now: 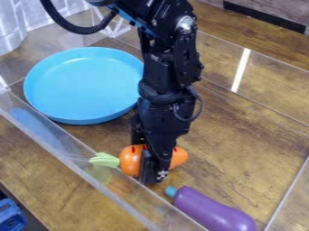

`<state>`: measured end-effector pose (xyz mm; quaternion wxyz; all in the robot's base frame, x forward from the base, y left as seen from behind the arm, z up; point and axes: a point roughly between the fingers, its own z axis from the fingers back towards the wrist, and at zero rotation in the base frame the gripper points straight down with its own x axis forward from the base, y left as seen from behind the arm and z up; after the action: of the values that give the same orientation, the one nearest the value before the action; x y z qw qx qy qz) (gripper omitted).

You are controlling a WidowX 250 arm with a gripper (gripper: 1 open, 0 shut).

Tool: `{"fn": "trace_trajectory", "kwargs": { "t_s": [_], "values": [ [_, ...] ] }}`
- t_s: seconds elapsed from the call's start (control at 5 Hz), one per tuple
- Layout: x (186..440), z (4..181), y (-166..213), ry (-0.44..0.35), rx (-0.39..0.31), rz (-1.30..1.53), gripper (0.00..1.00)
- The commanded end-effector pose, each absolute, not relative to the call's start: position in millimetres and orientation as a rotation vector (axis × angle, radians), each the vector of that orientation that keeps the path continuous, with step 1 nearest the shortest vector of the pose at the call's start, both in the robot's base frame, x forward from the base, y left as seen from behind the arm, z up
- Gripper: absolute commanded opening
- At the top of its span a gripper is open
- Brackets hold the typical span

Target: Move the carrot to the right side

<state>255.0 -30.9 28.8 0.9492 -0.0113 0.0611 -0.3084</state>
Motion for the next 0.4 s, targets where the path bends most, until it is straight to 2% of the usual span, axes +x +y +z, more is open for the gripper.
{"fn": "trace_trajectory", "kwargs": {
  "t_s": [0.0,0.2],
  "values": [
    [261.8,46.4,-26.7,0.064,-0.011,-0.608,0.00],
    [262.0,48.7,-26.9,0.063,-0.008,-0.608,0.00]
  ]
}}
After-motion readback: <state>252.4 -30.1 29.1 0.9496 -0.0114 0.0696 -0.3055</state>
